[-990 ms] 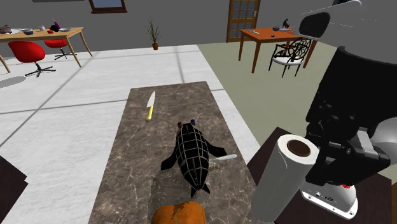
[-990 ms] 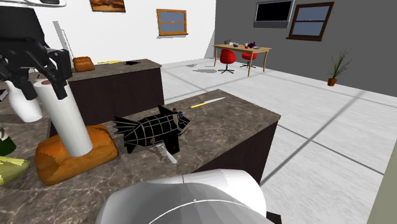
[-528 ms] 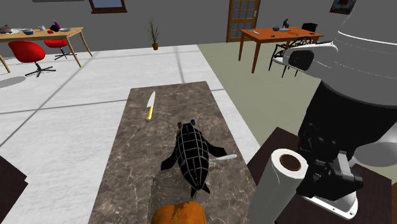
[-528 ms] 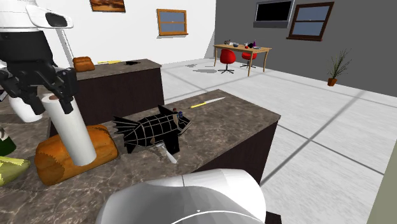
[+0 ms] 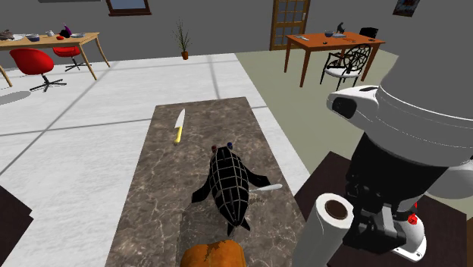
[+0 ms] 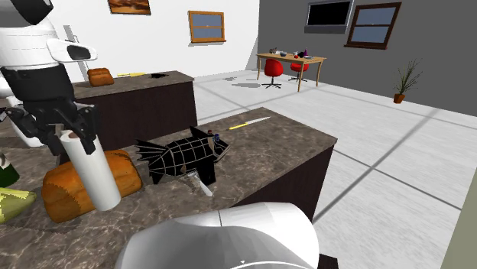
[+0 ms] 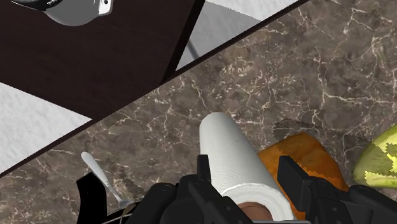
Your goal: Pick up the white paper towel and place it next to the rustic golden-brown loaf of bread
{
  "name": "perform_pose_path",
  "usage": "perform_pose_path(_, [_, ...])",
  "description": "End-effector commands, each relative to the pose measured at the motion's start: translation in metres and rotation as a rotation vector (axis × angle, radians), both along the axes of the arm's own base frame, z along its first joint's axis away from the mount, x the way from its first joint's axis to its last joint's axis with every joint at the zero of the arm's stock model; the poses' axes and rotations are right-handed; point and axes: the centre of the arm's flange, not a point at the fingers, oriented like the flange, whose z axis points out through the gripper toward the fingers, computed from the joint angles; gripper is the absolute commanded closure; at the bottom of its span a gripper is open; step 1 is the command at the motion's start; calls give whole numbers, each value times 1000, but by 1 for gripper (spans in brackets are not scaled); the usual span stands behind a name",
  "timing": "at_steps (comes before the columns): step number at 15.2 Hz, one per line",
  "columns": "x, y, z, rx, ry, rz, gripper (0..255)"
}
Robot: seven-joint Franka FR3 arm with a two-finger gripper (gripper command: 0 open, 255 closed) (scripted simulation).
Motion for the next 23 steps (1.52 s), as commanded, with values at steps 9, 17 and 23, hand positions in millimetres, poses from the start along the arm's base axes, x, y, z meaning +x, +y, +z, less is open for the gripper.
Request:
perform_pose_path(9, [1, 0, -53, 0, 0, 0, 255])
perform_pose_path(17, [1, 0, -96, 0, 0, 0, 255])
perform_pose_path(23, [1, 0, -111, 0, 0, 0, 255])
